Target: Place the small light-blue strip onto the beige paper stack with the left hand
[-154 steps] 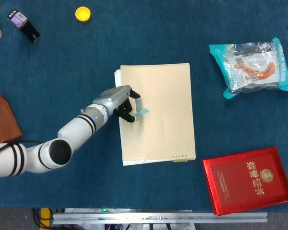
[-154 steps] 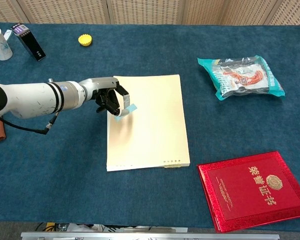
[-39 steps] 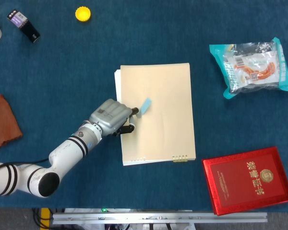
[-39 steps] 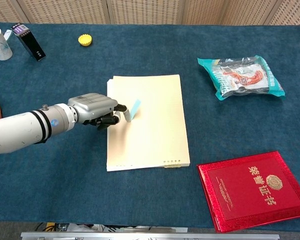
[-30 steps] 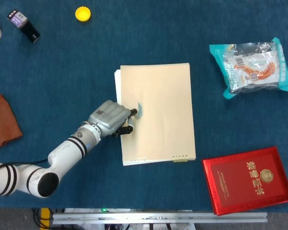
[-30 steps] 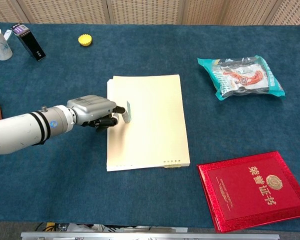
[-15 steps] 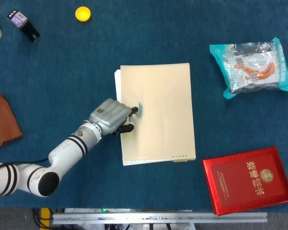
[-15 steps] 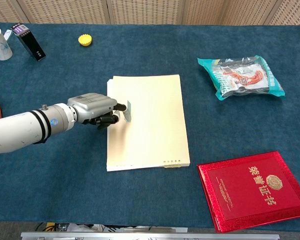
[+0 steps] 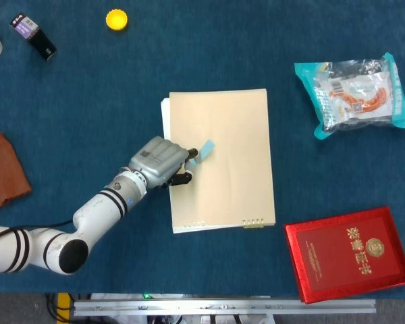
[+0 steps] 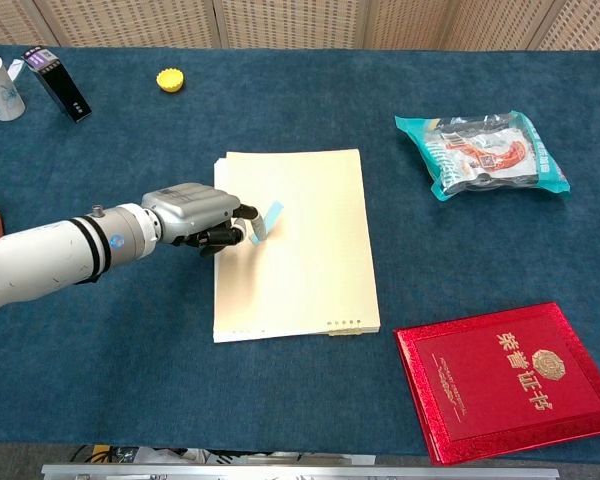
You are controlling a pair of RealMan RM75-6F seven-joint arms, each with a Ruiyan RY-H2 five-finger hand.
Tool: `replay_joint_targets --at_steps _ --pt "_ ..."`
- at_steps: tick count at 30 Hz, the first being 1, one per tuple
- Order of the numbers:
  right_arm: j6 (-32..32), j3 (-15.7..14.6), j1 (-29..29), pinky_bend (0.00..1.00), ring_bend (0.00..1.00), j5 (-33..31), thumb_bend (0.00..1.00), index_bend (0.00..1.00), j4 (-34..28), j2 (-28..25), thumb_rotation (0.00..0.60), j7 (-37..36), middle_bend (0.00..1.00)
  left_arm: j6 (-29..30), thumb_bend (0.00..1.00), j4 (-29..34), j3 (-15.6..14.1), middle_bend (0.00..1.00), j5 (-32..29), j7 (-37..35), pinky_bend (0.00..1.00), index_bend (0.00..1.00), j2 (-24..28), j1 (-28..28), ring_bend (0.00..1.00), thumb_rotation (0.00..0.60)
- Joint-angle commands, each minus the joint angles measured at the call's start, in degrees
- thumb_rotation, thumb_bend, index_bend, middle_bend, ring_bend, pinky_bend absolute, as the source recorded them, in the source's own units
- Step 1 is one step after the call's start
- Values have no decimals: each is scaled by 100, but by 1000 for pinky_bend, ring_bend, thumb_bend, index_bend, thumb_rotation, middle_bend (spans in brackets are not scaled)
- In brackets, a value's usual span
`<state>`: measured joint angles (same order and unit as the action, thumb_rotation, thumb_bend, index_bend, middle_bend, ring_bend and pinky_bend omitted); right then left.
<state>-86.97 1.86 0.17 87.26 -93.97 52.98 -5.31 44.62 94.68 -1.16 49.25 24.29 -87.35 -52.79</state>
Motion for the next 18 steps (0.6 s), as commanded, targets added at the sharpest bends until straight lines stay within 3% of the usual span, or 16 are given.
replay_joint_targets --at_steps 1,18 --pt "-3 -1 -7 369 452 -4 336 459 20 2 600 -26 408 -9 774 -26 -10 787 -55 50 697 248 -31 -27 798 0" --pt "-36 2 -49 369 453 -18 336 459 142 19 600 -169 408 61 775 -38 12 787 -304 203 697 247 -81 -124 798 1"
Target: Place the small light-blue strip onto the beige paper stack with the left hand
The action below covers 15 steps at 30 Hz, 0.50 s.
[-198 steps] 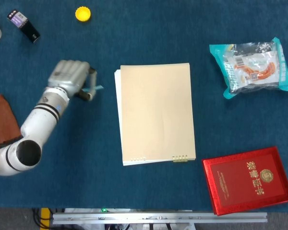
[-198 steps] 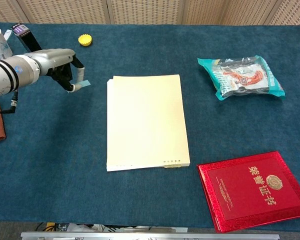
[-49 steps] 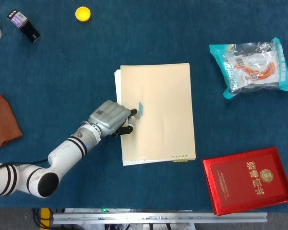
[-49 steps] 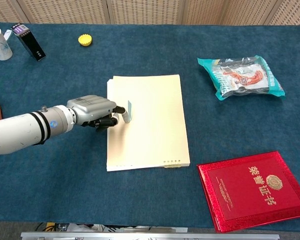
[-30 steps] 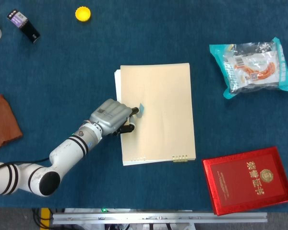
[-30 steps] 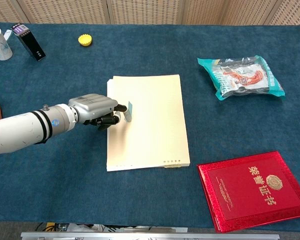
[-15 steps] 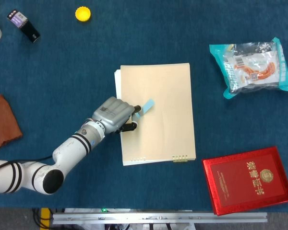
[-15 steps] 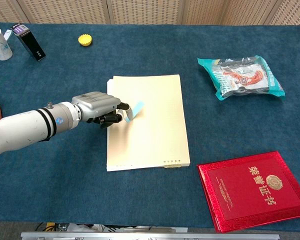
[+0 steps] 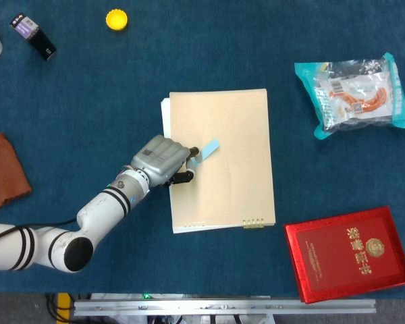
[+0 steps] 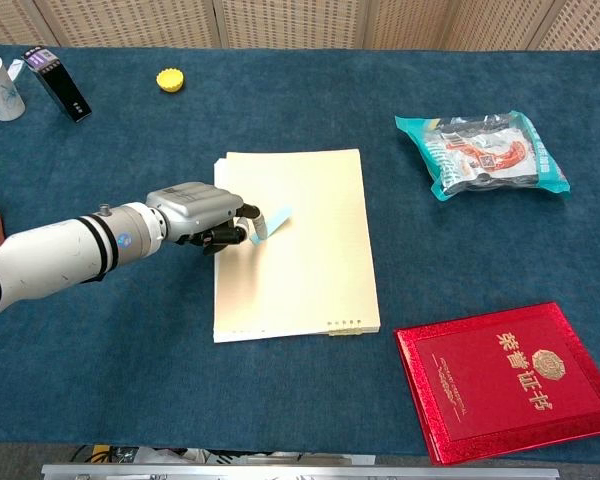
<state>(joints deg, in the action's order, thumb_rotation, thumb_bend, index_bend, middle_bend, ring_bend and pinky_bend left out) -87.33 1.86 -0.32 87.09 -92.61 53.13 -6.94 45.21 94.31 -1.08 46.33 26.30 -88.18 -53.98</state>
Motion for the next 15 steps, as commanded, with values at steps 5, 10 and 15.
replay_joint_targets --at_steps 5,10,15 --pt "14 4 3 369 453 -8 335 459 18 9 600 -8 408 -9 775 -38 -1 787 -65 16 697 247 -27 -22 798 0" --pt "12 8 -1 369 453 -12 336 459 17 9 600 -8 408 -29 775 -72 -21 786 -122 30 697 248 -67 -37 798 0" --pt "1 7 -10 369 453 -7 336 459 19 3 600 -15 408 -18 775 -90 -15 786 -147 -6 698 247 -47 -26 798 0"
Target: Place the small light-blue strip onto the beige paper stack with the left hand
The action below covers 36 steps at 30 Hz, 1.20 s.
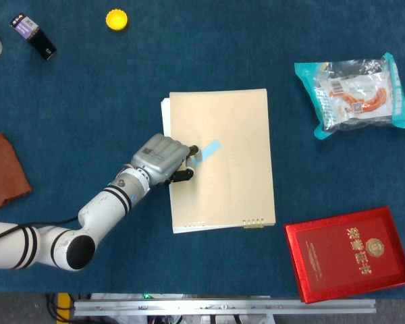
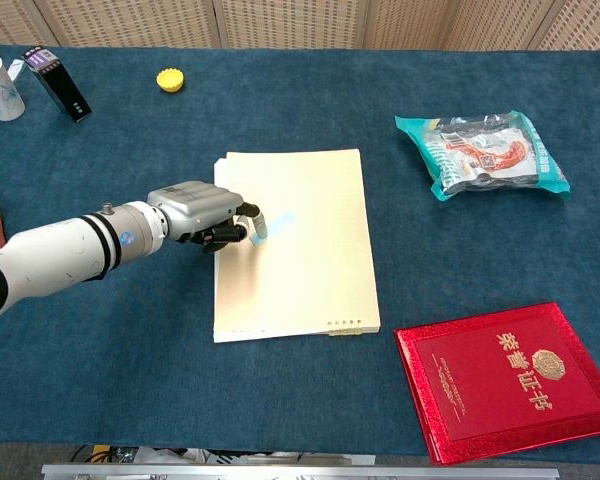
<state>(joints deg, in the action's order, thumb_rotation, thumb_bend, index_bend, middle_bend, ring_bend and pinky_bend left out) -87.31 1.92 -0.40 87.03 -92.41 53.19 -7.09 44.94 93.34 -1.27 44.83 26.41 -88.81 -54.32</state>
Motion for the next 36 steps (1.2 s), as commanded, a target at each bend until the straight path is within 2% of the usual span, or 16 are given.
replay_joint_targets --at_steps 1,26,36 --pt "-4 2 -3 369 453 -2 336 459 -4 -7 600 2 408 19 775 21 4 786 19 -25 698 247 45 14 798 1" --pt "29 11 38 369 455 38 336 459 -34 11 600 33 408 99 774 355 -159 786 211 14 698 248 343 98 798 0" --pt "34 10 38 369 457 32 336 459 -36 11 600 48 407 57 775 307 -203 785 207 16 698 248 280 117 798 0"
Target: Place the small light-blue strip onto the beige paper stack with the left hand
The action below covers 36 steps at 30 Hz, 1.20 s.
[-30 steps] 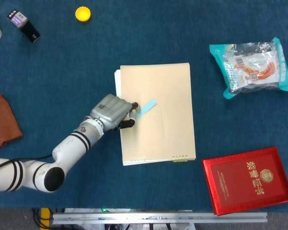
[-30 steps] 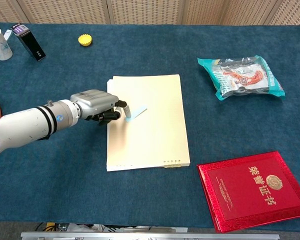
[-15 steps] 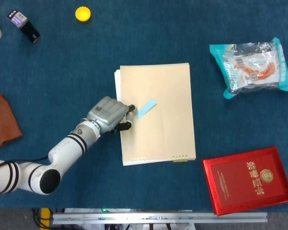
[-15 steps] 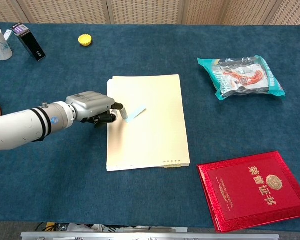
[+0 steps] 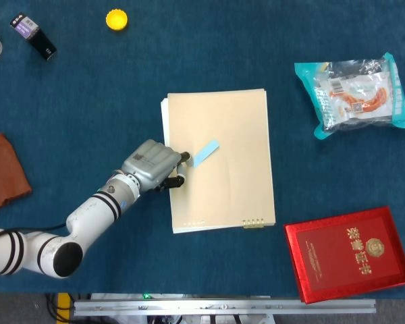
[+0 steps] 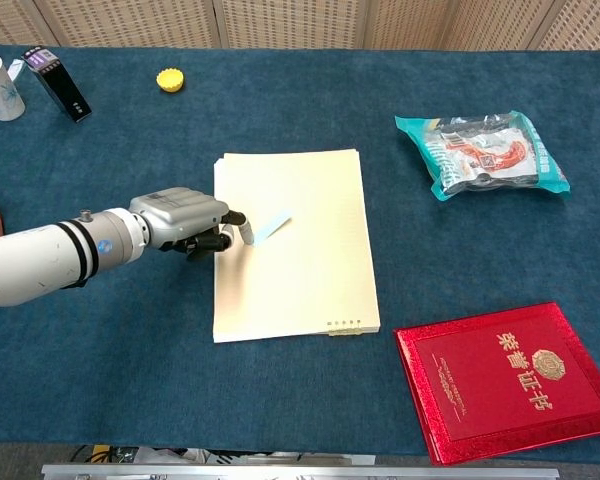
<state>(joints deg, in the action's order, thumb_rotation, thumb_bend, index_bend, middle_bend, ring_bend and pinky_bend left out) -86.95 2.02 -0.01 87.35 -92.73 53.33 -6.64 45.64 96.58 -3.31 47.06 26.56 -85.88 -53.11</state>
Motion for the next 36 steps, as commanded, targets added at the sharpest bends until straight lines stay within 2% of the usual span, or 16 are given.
replay_joint_targets --at_steps 1,18,28,36 --pt "-5 0 -3 369 457 0 336 459 -6 -7 600 5 407 -13 775 -19 4 786 -18 0 698 247 -15 -5 798 0" --pt "5 -1 -10 369 458 -25 336 459 -7 -14 600 6 408 -43 774 10 -11 784 -7 26 698 248 -67 -20 798 1" --pt "11 2 -8 369 458 -30 336 459 5 -6 600 3 408 18 774 79 124 784 -6 -84 698 248 38 -21 798 0" --pt "24 4 -3 369 458 -40 336 459 1 1 600 24 408 -91 773 -94 174 783 -161 -65 698 247 -102 -113 798 1"
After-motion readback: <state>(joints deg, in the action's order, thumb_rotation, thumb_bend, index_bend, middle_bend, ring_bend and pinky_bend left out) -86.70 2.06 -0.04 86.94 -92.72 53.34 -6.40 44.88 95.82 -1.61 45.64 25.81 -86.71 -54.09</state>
